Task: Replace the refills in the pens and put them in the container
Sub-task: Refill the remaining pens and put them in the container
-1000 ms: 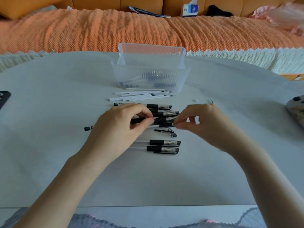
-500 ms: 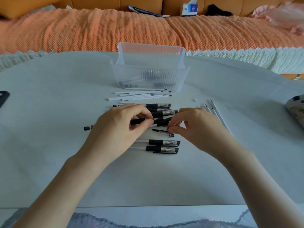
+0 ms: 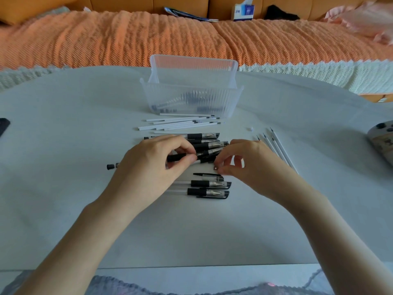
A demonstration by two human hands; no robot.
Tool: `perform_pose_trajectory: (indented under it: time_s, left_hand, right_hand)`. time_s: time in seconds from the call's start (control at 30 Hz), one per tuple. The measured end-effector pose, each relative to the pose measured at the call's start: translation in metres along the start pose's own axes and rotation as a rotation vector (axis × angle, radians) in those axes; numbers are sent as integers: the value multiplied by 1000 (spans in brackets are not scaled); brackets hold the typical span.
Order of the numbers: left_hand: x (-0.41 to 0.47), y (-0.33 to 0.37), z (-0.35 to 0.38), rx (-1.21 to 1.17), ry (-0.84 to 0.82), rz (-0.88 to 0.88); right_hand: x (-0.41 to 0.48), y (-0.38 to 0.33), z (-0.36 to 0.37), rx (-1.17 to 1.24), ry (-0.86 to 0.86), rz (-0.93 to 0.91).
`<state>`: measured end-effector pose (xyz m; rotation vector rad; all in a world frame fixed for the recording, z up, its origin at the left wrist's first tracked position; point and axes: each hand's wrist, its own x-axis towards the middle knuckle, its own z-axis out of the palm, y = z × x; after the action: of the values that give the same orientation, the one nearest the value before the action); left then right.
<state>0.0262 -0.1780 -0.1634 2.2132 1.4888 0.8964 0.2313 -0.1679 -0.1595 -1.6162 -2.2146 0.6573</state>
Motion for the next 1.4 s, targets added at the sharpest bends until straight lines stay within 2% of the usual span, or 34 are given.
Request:
perform_pose_trajectory:
  time_s: [0.27,0.43,0.57,1.07,1.4]
  left_hand:
    - [1,-1,2,-29,-25,43]
    - [1,-1,2,-56,-43,18]
    - [1,1,4,-90,-52,21]
    - [2,2,5,-102,-47,56]
    - [2,6,6,-96,-68,86]
  right_hand:
    - [-2,-3,0,-98,31,-41]
    - [-5,-6,-11,119,140,-62]
    - [-5,-13,-9,242,161,-108]
    - [-4,-16,-7,305,132,-151]
    - [-1,-17,0,217,61,-106]
